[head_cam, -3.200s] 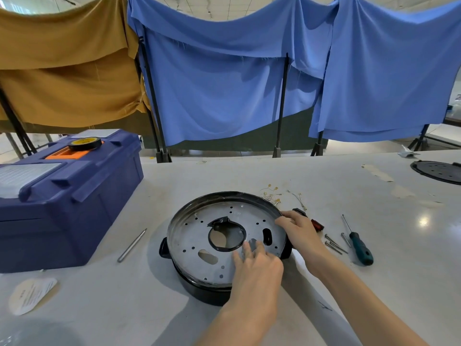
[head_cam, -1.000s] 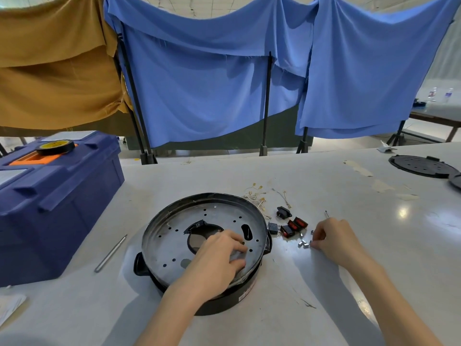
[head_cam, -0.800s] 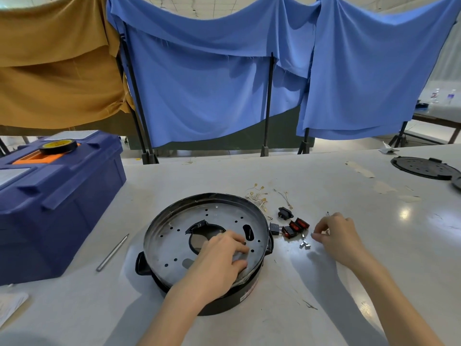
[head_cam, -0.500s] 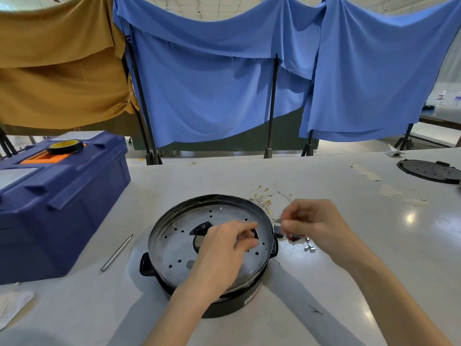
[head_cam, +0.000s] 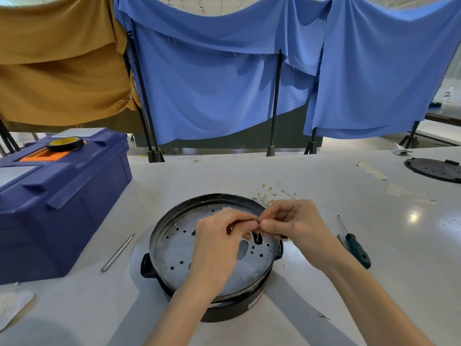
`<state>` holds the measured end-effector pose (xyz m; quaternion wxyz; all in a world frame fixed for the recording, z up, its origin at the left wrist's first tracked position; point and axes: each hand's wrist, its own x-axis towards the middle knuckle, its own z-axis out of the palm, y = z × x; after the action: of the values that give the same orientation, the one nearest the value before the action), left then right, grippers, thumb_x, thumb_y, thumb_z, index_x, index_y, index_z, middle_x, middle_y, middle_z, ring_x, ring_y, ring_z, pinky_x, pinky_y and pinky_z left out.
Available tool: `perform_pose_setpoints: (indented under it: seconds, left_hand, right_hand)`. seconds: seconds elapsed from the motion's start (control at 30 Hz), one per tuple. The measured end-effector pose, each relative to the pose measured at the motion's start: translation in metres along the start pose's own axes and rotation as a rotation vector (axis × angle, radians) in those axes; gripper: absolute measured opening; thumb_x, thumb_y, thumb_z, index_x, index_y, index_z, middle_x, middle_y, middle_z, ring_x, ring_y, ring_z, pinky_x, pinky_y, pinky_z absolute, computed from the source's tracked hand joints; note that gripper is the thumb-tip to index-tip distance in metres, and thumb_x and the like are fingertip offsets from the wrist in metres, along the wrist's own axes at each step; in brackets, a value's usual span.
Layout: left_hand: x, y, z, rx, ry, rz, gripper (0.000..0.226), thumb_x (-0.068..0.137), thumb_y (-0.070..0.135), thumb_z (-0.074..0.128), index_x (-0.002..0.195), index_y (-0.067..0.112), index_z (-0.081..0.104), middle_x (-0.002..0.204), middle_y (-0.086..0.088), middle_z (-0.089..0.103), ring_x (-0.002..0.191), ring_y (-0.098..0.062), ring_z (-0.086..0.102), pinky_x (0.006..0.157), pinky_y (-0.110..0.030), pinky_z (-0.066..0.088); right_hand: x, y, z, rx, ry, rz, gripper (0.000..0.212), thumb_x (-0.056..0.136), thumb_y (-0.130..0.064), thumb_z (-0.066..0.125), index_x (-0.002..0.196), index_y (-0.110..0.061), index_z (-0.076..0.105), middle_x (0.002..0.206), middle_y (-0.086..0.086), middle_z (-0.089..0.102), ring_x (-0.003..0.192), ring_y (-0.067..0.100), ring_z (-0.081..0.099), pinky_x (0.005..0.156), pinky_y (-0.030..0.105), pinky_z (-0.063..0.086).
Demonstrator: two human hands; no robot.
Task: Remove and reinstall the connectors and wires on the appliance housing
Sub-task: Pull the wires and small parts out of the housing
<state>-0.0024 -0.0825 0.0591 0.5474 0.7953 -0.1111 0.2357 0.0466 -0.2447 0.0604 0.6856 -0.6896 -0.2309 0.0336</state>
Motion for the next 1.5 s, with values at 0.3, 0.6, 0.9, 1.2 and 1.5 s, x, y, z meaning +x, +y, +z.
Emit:
perform_pose_setpoints:
  seconds: [0.3,0.6,0.9,1.2,1.5]
  left_hand:
    - [0.007,-0.026,0.001,0.19,-0.185,-0.194,0.023,0.089,0.011,0.065,0.076,0.03,0.064,0.069,0.005,0.07,0.062,-0.002,0.064,0.065,-0.015,0.049]
    - [0.017,-0.039,0.019,0.25,-0.324,-0.17,0.013,0.09,0.012,0.063,0.088,0.022,0.07,0.073,0.01,0.069,0.064,0.001,0.066,0.069,-0.017,0.055]
    - [0.018,-0.04,0.024,0.309,-0.345,-0.109,0.014,0.092,0.014,0.061,0.099,0.018,0.073,0.078,0.008,0.071,0.068,0.002,0.067,0.073,-0.018,0.055]
    - [0.019,-0.031,0.025,0.521,-0.412,0.019,0.025,0.097,0.014,0.05,0.113,0.017,0.069,0.1,-0.001,0.07,0.088,-0.013,0.065,0.082,-0.03,0.052]
    - [0.02,-0.025,0.027,0.551,-0.44,0.067,0.028,0.098,0.013,0.047,0.116,0.015,0.069,0.103,-0.005,0.068,0.093,-0.019,0.063,0.086,-0.037,0.048]
  right_hand:
    - [0.001,0.023,-0.022,-0.43,0.285,0.241,0.021,0.082,-0.034,0.073,0.097,-0.021,0.067,0.049,0.002,0.063,0.037,0.007,0.049,0.042,0.014,0.037]
    - [-0.001,0.028,-0.015,-0.339,0.137,0.286,0.02,0.09,-0.006,0.054,0.089,-0.021,0.067,0.047,0.012,0.062,0.034,0.017,0.042,0.037,0.016,0.027]
    - [-0.001,0.029,-0.014,-0.253,0.129,0.25,0.027,0.088,-0.001,0.054,0.08,-0.021,0.072,0.048,0.015,0.062,0.034,0.017,0.043,0.037,0.017,0.027]
    - [-0.001,0.028,-0.013,-0.214,0.126,0.236,0.04,0.085,0.001,0.053,0.072,-0.029,0.076,0.051,0.02,0.062,0.033,0.018,0.041,0.039,0.019,0.026]
    - [-0.001,0.027,-0.013,-0.218,0.132,0.23,0.034,0.086,0.001,0.053,0.072,-0.02,0.076,0.049,0.018,0.061,0.033,0.018,0.04,0.038,0.019,0.027]
